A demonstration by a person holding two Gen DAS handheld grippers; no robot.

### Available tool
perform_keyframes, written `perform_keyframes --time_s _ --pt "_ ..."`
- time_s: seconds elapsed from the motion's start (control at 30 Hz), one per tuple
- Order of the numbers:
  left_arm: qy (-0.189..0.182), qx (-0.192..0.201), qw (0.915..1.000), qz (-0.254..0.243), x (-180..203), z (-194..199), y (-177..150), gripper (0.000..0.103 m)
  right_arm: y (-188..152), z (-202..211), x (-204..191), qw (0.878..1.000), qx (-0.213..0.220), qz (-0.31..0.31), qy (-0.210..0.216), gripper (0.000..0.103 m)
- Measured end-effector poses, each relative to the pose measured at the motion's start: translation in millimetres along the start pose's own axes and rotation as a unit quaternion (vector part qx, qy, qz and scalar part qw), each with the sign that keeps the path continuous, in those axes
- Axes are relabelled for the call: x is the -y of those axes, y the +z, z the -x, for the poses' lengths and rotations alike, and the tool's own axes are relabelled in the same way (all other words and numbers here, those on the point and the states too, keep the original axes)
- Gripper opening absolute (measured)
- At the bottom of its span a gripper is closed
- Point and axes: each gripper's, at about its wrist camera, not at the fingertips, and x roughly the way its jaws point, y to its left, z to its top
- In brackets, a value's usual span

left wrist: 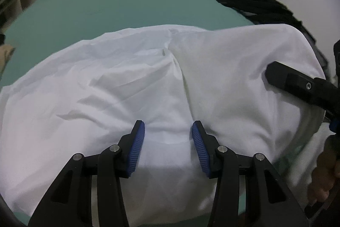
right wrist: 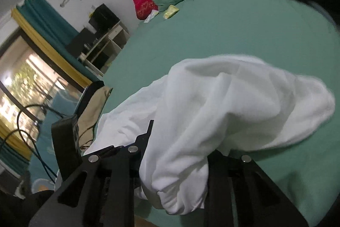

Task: Fold large clothes

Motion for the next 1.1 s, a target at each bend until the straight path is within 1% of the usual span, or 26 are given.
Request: perform_keyframes --time_s 0.03,0.07,0.1,0.13,0.17,0.2,0.23,0.3,0.4,0.43,0.47,0.5,0.53,0.6,0.63,0.67,0.73,0.77,0.8,0.87,0.9,0.93,0.97,1.03,1.1 --pt "-0.022 -0.009 0.9997 0.008 -8.1 5.1 1.9 0.049 4.1 -2.4 -9.6 1.000 -0.005 0.009 -0.006 0.023" --pt "-0.046 -0.016 0.9987 0.018 -18.4 12.7 3.6 0.049 8.4 -5.4 -25.7 0.999 -0.011 0.031 -0.021 0.023" --pt "-0.059 -0.012 0.9979 0.025 -27.0 20.7 3.8 0.049 12.2 -7.1 -37.9 0.998 -0.016 0.051 -0.035 0.023" --pt "-0.068 0.000 0.9972 0.030 -38.8 33.3 3.7 0.049 14.5 -8.2 -46.3 0.997 -0.021 0.066 -0.045 0.023" --pt "-0.068 0.017 0.9970 0.032 -52.7 48.0 3.1 0.049 18.4 -14.4 -63.5 0.994 -0.029 0.090 -0.061 0.023" --pt "-0.062 0.033 0.9970 0.033 -67.8 62.5 2.1 0.049 20.3 -17.6 -70.1 0.992 -0.035 0.103 -0.070 0.023" --pt "-0.053 0.048 0.9968 0.035 -84.3 76.4 0.9 0.049 22.8 -25.9 -86.1 0.988 -0.043 0.124 -0.085 0.023" --pt "-0.032 0.069 0.9962 0.042 -116.3 96.6 -2.2 0.049 26.0 -40.4 -106.8 0.980 -0.059 0.157 -0.104 0.024" --pt "0.017 0.090 0.9942 0.056 -171.1 118.1 -11.0 0.049 20.9 -64.9 -132.0 0.969 -0.085 0.197 -0.122 0.025" --pt "0.028 0.093 0.9932 0.064 -185.5 121.2 -14.5 0.049 17.2 -75.6 -140.3 0.966 -0.095 0.207 -0.121 0.026" --pt "0.033 0.094 0.9917 0.081 -204.5 123.7 -19.8 0.049 13.6 -90.6 -148.3 0.966 -0.113 0.204 -0.108 0.027" --pt "0.028 0.095 0.9905 0.096 -221.6 124.6 -24.8 0.049 8.2 -96.3 -152.1 0.965 -0.126 0.204 -0.104 0.027" --pt "0.022 0.094 0.9893 0.110 -234.9 123.7 -27.8 0.049 3.6 -108.9 -157.8 0.962 -0.144 0.210 -0.103 0.028" --pt "0.031 0.083 0.9816 0.169 -267.6 123.0 -37.9 0.049 -10.2 -129.7 -173.5 0.952 -0.177 0.231 -0.098 0.034" --pt "0.033 0.083 0.9765 0.196 -281.4 124.0 -41.6 0.049 -17.8 -140.1 -181.2 0.948 -0.194 0.238 -0.084 0.037" --pt "0.029 0.085 0.9733 0.211 -290.2 125.8 -43.6 0.049 -23.0 -145.9 -186.3 0.946 -0.205 0.241 -0.070 0.041" --pt "0.016 0.096 0.9676 0.233 -303.8 129.7 -47.2 0.049 -36.9 -162.2 -199.1 0.941 -0.234 0.244 -0.026 0.052" --pt "0.013 0.099 0.9662 0.237 -305.3 130.0 -46.6 0.049 -42.5 -168.1 -205.9 0.938 -0.243 0.248 -0.012 0.066" --pt "0.011 0.101 0.9656 0.239 -307.8 131.0 -47.3 0.049 -47.9 -173.6 -211.8 0.934 -0.251 0.254 0.000 0.077" --pt "0.002 0.106 0.9665 0.234 -306.8 132.1 -46.4 0.049 -61.4 -180.9 -228.7 0.926 -0.259 0.275 0.025 0.087" --pt "-0.006 0.107 0.9681 0.227 -305.0 132.9 -45.6 0.049 -68.1 -180.9 -235.8 0.920 -0.259 0.290 0.042 0.089" --pt "-0.011 0.106 0.9692 0.222 -300.9 131.7 -44.4 0.049 -73.6 -177.6 -237.3 0.916 -0.259 0.301 0.053 0.090" --pt "-0.015 0.105 0.9699 0.219 -300.9 131.8 -42.5 0.049 -80.9 -176.1 -243.7 0.909 -0.260 0.318 0.065 0.090" --pt "-0.032 0.113 0.9724 0.202 -293.0 135.8 -39.5 0.049 -93.3 -172.7 -255.8 0.893 -0.262 0.361 0.066 0.090" --pt "-0.055 0.126 0.9729 0.186 -282.4 139.2 -31.7 0.050 -98.2 -163.6 -258.7 0.885 -0.251 0.388 0.060 0.090"
